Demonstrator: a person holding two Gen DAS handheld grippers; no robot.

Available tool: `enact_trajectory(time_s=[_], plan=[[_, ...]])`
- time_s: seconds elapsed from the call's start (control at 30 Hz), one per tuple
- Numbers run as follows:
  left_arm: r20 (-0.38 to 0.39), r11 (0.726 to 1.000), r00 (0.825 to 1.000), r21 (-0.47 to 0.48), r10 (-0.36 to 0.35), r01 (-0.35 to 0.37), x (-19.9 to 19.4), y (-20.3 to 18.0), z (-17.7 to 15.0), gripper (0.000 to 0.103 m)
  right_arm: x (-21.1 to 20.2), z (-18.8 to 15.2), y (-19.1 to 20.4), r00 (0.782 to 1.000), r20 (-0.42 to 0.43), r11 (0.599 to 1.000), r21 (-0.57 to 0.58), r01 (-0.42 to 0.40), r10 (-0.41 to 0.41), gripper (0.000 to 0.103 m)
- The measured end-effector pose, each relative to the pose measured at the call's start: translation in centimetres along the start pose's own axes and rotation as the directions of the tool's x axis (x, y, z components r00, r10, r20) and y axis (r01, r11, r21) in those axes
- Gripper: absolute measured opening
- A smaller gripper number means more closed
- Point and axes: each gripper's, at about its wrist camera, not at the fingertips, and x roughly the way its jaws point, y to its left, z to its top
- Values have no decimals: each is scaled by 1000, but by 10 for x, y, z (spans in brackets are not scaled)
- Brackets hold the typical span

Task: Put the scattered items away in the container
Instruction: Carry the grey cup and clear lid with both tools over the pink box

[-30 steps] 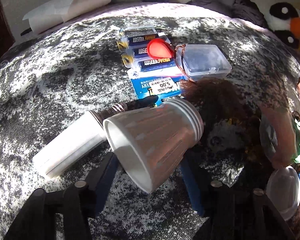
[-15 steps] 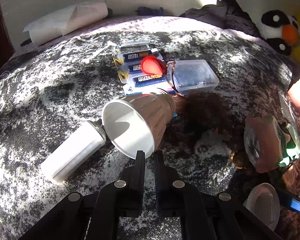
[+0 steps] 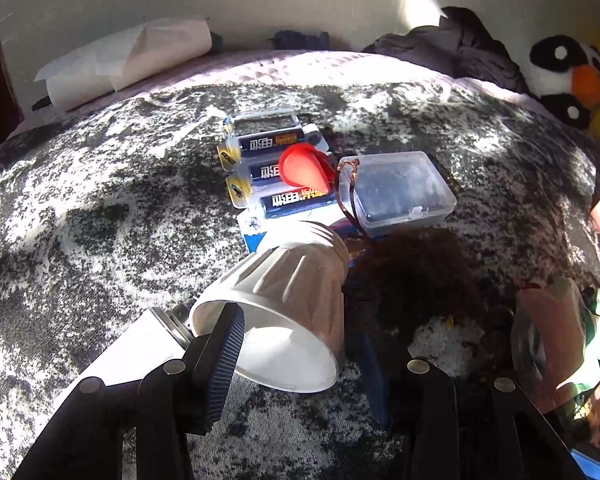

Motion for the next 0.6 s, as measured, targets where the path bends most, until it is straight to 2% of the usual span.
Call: enact_trajectory(time_s=[0.07, 0.1, 0.13, 0.23, 0.33, 0.6], plan=[[23, 1000, 1000, 11, 11, -11, 2, -3, 3, 47, 1, -1, 1, 1000, 0, 1000, -3, 2, -2, 66], [32, 1000, 999, 18, 17, -18, 4, -4, 4, 34, 1, -1, 2, 1000, 1, 1000, -9, 6, -6, 66], [32, 1000, 999, 19, 11, -11, 5, -5, 5, 6, 1, -1, 2, 1000, 1, 1000, -14, 10, -10, 66], [65, 999, 998, 32, 23, -25, -4, -11, 5, 2, 1, -1, 3, 1000, 4, 1000, -15, 14, -14, 66], [102, 997, 994, 60, 39, -45, -24, -18, 7, 2, -1, -1, 2, 1000, 11, 1000, -9, 15, -15, 65], [152, 999, 987, 5, 46, -48, -84, -5, 0, 2, -27, -3, 14, 998, 65, 999, -36, -12, 14, 65]])
